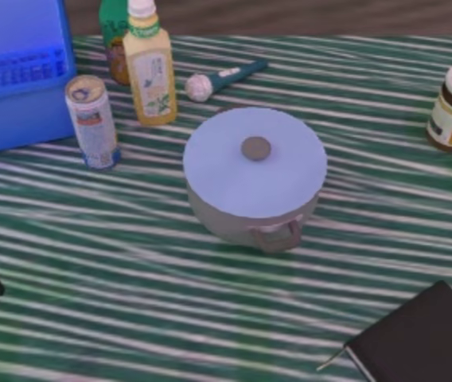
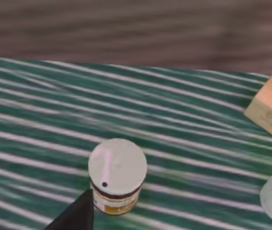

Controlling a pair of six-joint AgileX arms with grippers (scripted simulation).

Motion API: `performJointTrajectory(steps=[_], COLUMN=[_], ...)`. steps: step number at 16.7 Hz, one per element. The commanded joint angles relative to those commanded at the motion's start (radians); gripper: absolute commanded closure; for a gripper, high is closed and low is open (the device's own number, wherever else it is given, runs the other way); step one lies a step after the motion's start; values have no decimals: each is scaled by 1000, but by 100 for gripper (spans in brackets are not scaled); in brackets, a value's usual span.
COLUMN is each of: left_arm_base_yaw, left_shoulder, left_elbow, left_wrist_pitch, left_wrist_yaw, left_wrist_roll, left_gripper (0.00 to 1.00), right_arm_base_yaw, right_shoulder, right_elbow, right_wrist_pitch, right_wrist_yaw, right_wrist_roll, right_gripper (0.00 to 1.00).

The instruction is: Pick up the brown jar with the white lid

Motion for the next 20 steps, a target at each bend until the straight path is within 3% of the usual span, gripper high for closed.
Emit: performJointTrajectory(steps=[5,10,15,20], left_arm_base_yaw=[0,0,0,0], left_shoulder=[0,0,0,0], left_elbow=[0,0,0,0], left_wrist_pitch=[0,0,0,0], left_wrist_yaw=[0,0,0,0], left_wrist_roll=[0,0,0,0], left_gripper=[0,0,0,0], right_arm_base_yaw=[12,31,48,53], right_shoulder=[495,955,1265,1330], right_elbow=[588,995,1194,1228], right_wrist_pitch=[-237,-483,-678,-727], right_wrist_yaw=[-13,-26,-35,-37], right_wrist_roll=[-42,-87,-123,-132], right_gripper=[0,0,0,0])
